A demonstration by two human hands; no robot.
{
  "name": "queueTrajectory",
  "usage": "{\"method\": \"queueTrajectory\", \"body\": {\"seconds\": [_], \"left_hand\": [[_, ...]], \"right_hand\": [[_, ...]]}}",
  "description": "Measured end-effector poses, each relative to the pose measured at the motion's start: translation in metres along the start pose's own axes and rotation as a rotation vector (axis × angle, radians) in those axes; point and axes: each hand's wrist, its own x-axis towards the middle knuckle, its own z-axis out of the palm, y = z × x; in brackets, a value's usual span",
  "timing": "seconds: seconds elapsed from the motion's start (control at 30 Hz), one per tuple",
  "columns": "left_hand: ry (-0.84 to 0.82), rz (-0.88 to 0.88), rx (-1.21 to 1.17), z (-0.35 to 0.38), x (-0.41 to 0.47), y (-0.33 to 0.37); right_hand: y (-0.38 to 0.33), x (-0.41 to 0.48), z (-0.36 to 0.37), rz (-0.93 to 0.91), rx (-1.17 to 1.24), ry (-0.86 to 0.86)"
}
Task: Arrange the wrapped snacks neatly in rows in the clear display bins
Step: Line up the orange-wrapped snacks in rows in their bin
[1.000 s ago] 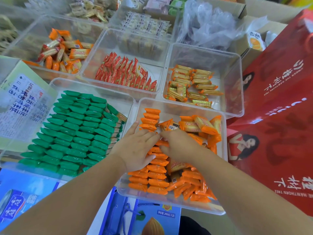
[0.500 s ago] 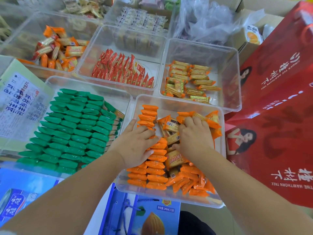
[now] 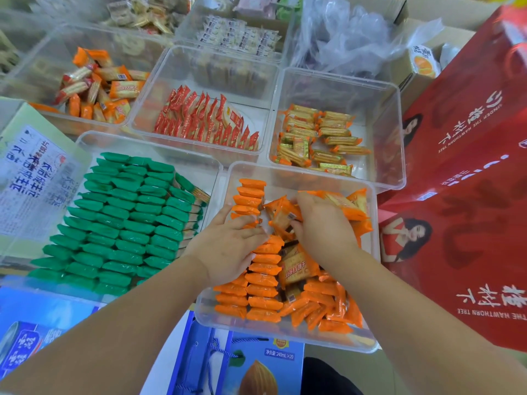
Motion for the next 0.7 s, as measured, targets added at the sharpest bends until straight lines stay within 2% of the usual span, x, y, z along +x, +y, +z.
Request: {"method": "queueTrajectory", "body": {"seconds": [0.17,0.4,0.6,0.7], "left_hand": [[0.016,0.015,0.004,-0.002,-0.001,0.000],[0.088,-0.016,0.013,0.000,0.000,0.003],[0.173,-0.076,-0.067,0.002,0.000,0.003],[0.173,-0.092,-0.058,0.003,-0.001,0.003]], "right_hand": [[-0.010,0.014,0.016,-0.020,0.049,-0.141],[-0.013,0.013,0.029,-0.052,0.137,-0.242],[-0.008,0.011,0.026,-0.119,0.224,-0.186],[-0.004,0.013,0.027,-0.084,0.262,-0.190]]}}
